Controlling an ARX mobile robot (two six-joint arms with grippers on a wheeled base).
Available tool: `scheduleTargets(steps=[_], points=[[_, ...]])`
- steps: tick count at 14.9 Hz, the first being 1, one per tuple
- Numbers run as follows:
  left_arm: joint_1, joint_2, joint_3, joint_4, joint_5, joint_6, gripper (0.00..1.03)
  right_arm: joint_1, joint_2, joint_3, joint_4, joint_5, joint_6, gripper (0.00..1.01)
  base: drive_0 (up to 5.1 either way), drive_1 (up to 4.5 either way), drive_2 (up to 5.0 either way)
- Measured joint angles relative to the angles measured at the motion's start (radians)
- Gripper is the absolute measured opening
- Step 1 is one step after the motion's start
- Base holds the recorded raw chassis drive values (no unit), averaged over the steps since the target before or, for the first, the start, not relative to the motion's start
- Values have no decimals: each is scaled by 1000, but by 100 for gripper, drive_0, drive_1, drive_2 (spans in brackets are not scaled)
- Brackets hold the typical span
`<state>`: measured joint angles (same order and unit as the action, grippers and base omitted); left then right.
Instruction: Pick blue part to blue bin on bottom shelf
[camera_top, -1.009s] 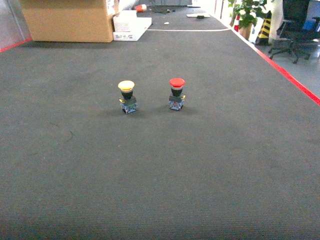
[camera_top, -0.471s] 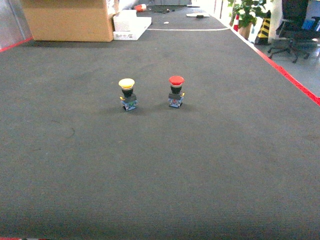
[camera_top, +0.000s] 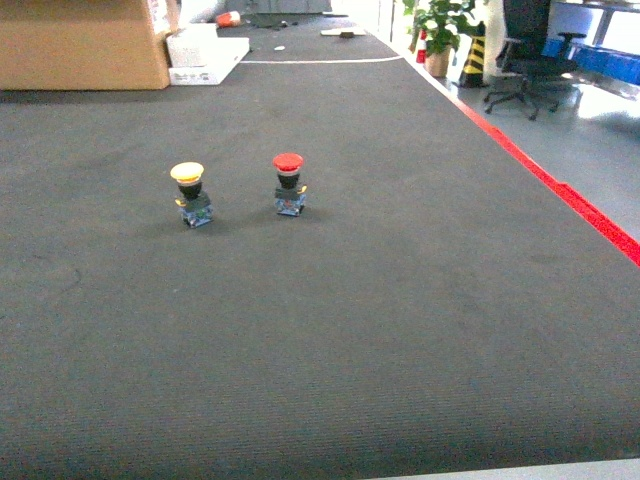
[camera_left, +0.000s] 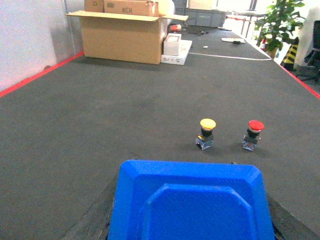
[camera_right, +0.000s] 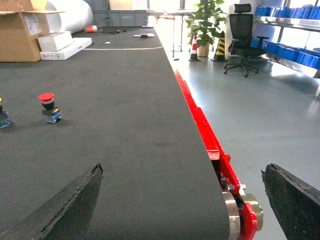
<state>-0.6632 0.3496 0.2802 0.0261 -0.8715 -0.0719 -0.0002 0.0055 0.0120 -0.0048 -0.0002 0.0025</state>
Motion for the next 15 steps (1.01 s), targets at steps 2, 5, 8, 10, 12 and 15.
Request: scheduleTargets(steps=[2,5,8,10,12,15], points=[[0,0,0,0,0,0,44,0,0,0,0,0,0,98,-169,-169,-169],[0,0,0,0,0,0,44,0,0,0,0,0,0,98,-161,-161,-161],[0,0,0,0,0,0,44,0,0,0,0,0,0,98,-160,-160,-160],[0,0,0,0,0,0,44,0,0,0,0,0,0,98,-159,-159,-159],[0,0,0,0,0,0,44,0,0,0,0,0,0,98,-168,-168,-168],[0,0,0,0,0,0,44,0,0,0,0,0,0,98,-158,-158,-158]])
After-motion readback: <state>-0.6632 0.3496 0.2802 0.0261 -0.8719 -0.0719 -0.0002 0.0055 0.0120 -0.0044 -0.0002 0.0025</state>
